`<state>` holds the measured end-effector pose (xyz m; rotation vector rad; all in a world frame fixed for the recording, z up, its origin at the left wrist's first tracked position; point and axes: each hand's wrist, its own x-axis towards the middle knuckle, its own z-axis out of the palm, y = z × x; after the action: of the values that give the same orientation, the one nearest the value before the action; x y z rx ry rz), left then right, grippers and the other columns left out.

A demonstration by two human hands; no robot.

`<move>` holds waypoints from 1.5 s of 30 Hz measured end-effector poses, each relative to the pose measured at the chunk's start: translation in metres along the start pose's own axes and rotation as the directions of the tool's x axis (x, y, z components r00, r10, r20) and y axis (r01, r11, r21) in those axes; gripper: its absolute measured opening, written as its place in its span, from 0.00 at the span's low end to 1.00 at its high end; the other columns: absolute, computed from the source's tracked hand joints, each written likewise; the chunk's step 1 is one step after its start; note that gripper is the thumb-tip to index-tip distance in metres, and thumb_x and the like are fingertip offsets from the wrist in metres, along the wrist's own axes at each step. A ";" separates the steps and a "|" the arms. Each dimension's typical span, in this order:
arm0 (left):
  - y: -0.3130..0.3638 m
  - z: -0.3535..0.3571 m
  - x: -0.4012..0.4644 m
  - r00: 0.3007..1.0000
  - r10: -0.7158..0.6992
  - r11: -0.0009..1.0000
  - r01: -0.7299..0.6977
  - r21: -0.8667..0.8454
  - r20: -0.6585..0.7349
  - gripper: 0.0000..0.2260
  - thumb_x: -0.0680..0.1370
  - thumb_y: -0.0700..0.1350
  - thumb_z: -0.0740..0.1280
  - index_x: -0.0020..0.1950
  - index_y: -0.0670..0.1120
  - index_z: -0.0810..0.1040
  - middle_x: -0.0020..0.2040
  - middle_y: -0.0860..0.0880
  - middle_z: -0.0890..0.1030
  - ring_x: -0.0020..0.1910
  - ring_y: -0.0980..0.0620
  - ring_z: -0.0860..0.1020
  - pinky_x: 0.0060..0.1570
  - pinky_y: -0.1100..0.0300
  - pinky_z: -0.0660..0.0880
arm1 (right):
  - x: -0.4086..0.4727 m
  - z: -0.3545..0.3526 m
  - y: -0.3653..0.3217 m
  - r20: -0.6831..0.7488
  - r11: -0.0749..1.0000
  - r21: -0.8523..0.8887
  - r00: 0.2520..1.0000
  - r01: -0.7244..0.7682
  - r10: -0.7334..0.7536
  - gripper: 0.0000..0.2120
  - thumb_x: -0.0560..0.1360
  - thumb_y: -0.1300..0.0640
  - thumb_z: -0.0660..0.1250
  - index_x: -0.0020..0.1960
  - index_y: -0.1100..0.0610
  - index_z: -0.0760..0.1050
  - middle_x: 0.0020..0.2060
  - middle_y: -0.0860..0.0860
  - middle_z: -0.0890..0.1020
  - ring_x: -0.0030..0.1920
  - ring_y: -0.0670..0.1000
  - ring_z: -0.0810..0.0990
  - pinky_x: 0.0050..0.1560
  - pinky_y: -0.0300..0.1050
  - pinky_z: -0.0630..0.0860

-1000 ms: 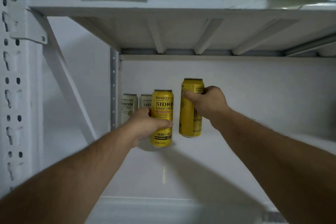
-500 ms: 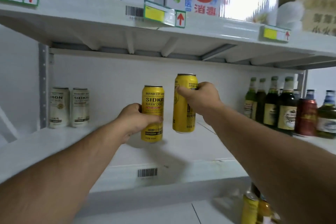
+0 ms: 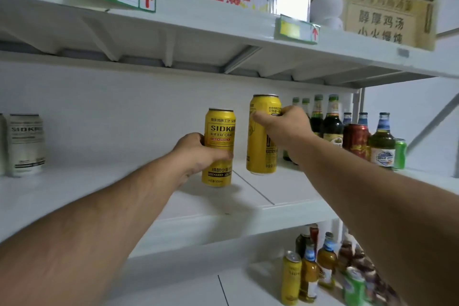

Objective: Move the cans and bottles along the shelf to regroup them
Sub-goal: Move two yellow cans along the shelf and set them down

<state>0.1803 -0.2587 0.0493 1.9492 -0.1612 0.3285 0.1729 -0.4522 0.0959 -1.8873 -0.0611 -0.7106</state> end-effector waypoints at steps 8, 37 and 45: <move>0.007 0.054 0.057 0.995 0.058 0.998 -0.057 -0.019 0.085 0.14 0.70 0.47 0.82 0.47 0.53 0.78 0.48 0.52 0.84 0.52 0.49 0.83 0.62 0.47 0.80 | 0.065 -0.009 0.042 -0.060 0.999 -0.030 0.998 -0.017 0.015 0.20 0.70 0.42 0.76 0.52 0.56 0.78 0.44 0.54 0.84 0.42 0.52 0.84 0.41 0.48 0.80; 0.009 0.122 0.166 0.997 -0.011 1.000 0.010 -0.012 -0.076 0.18 0.65 0.47 0.84 0.52 0.49 0.84 0.49 0.49 0.88 0.50 0.47 0.87 0.61 0.46 0.81 | 0.232 0.031 0.160 0.075 0.993 -0.039 0.991 -0.110 0.113 0.24 0.68 0.41 0.76 0.55 0.56 0.78 0.46 0.53 0.83 0.47 0.56 0.83 0.50 0.53 0.82; 0.013 0.135 0.171 0.990 -0.033 0.999 0.029 -0.031 -0.136 0.17 0.67 0.44 0.83 0.53 0.48 0.84 0.49 0.48 0.88 0.50 0.47 0.87 0.61 0.46 0.81 | 0.251 0.030 0.180 0.170 0.992 0.012 0.978 -0.126 0.122 0.19 0.72 0.46 0.75 0.55 0.58 0.79 0.46 0.54 0.82 0.42 0.54 0.80 0.44 0.46 0.76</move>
<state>0.3600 -0.3807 0.0635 1.8913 -0.0466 0.4349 0.4563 -0.5736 0.0643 -1.9081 -0.0582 -0.4620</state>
